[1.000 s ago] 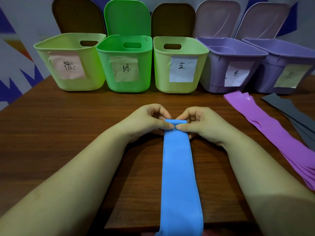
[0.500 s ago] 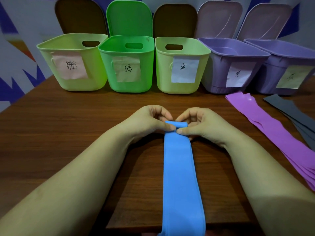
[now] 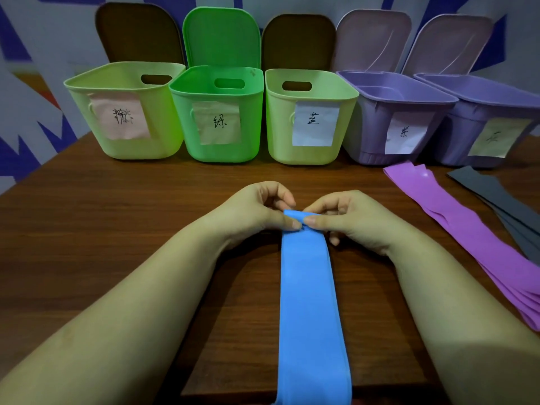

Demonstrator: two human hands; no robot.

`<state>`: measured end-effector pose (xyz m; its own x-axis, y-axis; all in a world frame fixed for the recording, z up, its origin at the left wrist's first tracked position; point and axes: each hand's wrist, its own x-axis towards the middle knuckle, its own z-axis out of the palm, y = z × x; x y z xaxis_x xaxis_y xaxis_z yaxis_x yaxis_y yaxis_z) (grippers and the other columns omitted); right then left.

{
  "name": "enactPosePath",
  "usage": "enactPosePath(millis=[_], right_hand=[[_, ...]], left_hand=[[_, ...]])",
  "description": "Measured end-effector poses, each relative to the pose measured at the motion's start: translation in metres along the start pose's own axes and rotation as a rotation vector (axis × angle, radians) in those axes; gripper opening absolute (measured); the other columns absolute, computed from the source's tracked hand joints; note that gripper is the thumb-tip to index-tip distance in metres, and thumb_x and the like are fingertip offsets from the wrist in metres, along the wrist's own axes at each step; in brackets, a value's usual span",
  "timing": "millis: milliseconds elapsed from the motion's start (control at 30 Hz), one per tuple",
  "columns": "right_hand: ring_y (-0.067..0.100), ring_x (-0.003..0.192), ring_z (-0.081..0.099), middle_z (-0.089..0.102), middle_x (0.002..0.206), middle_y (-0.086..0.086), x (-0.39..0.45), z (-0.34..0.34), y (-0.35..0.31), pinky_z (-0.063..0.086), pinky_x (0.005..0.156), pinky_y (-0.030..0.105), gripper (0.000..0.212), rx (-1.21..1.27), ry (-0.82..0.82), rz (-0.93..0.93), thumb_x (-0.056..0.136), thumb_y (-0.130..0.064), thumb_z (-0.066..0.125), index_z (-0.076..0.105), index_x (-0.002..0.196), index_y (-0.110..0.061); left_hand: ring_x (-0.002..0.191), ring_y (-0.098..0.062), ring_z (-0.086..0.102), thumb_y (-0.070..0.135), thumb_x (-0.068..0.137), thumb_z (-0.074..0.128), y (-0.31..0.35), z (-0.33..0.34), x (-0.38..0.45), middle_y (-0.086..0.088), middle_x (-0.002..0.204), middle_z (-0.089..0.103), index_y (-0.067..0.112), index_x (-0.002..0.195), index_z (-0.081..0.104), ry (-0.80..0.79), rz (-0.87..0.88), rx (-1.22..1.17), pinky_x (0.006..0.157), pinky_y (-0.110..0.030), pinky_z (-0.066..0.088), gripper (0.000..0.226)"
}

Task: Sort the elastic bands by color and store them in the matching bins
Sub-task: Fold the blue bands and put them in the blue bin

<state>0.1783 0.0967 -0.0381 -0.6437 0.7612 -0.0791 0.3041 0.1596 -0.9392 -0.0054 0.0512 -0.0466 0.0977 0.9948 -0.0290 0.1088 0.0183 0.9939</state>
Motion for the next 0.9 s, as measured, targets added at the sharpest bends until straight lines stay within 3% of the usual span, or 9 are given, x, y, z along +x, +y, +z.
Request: enactPosePath(millis=[133, 267, 500, 567, 667, 800, 900], right_hand=[[-0.001, 0.046, 0.05, 0.064, 0.066, 0.001, -0.002, -0.002, -0.002, 0.039, 0.045, 0.013, 0.009, 0.031, 0.001, -0.046, 0.083, -0.005, 0.067, 0.07, 0.09, -0.009], [-0.002, 0.054, 0.055, 0.066, 0.063, -0.008, -0.001, -0.003, 0.002, 0.043, 0.049, 0.015, 0.012, 0.011, -0.01, -0.071, 0.08, -0.003, 0.07, 0.067, 0.085, -0.014], [0.0, 0.055, 0.057, 0.066, 0.064, -0.006, -0.001, 0.001, 0.003, 0.044, 0.049, 0.015, 0.015, 0.001, -0.004, -0.033, 0.076, -0.004, 0.073, 0.066, 0.088, -0.012], [0.001, 0.056, 0.057, 0.066, 0.063, -0.007, -0.003, 0.003, 0.001, 0.044, 0.052, 0.017, 0.018, 0.02, 0.017, -0.001, 0.072, -0.017, 0.075, 0.068, 0.088, -0.012], [0.016, 0.073, 0.059, 0.067, 0.08, 0.007, -0.008, 0.009, -0.005, 0.046, 0.062, 0.024, 0.043, 0.07, 0.044, 0.033, 0.065, -0.04, 0.07, 0.069, 0.092, -0.007], [0.014, 0.067, 0.064, 0.069, 0.079, 0.006, -0.023, 0.015, -0.015, 0.05, 0.057, 0.023, 0.033, 0.113, 0.008, 0.083, 0.088, -0.041, 0.055, 0.068, 0.094, -0.011], [0.01, 0.057, 0.058, 0.065, 0.076, 0.007, -0.036, 0.022, -0.017, 0.045, 0.048, 0.019, 0.032, 0.173, 0.054, 0.019, 0.092, -0.038, 0.05, 0.067, 0.092, -0.01]], left_hand=[[0.068, -0.008, 0.062, 0.002, 0.065, 0.077, 0.003, -0.001, -0.001, 0.0, 0.078, 0.061, 0.014, 0.089, 0.059, -0.064, -0.088, -0.075, 0.06, -0.017, 0.05, 0.032], [0.064, -0.01, 0.065, 0.029, 0.061, 0.071, 0.006, 0.0, -0.003, 0.001, 0.068, 0.068, 0.012, 0.084, 0.059, -0.079, -0.142, -0.084, 0.059, -0.021, 0.054, 0.031], [0.062, -0.013, 0.065, 0.01, 0.075, 0.071, 0.003, 0.001, -0.01, -0.004, 0.067, 0.066, 0.011, 0.076, 0.061, -0.005, -0.086, -0.014, 0.062, -0.023, 0.057, 0.01], [0.059, -0.011, 0.063, 0.006, 0.078, 0.069, 0.005, 0.005, -0.013, -0.004, 0.064, 0.063, 0.011, 0.074, 0.06, 0.048, -0.069, -0.051, 0.062, -0.022, 0.057, 0.011], [0.05, -0.004, 0.058, 0.002, 0.08, 0.068, 0.012, 0.014, -0.019, 0.0, 0.06, 0.06, 0.01, 0.076, 0.058, 0.164, -0.042, -0.137, 0.053, -0.018, 0.053, 0.014], [0.044, -0.001, 0.052, 0.003, 0.077, 0.072, 0.017, 0.028, -0.036, 0.006, 0.051, 0.059, 0.009, 0.079, 0.058, 0.294, 0.028, -0.151, 0.047, -0.013, 0.044, 0.015], [0.049, -0.004, 0.053, 0.004, 0.077, 0.072, 0.019, 0.038, -0.051, 0.001, 0.06, 0.059, 0.009, 0.082, 0.059, 0.354, 0.089, -0.159, 0.048, -0.014, 0.044, 0.015]])
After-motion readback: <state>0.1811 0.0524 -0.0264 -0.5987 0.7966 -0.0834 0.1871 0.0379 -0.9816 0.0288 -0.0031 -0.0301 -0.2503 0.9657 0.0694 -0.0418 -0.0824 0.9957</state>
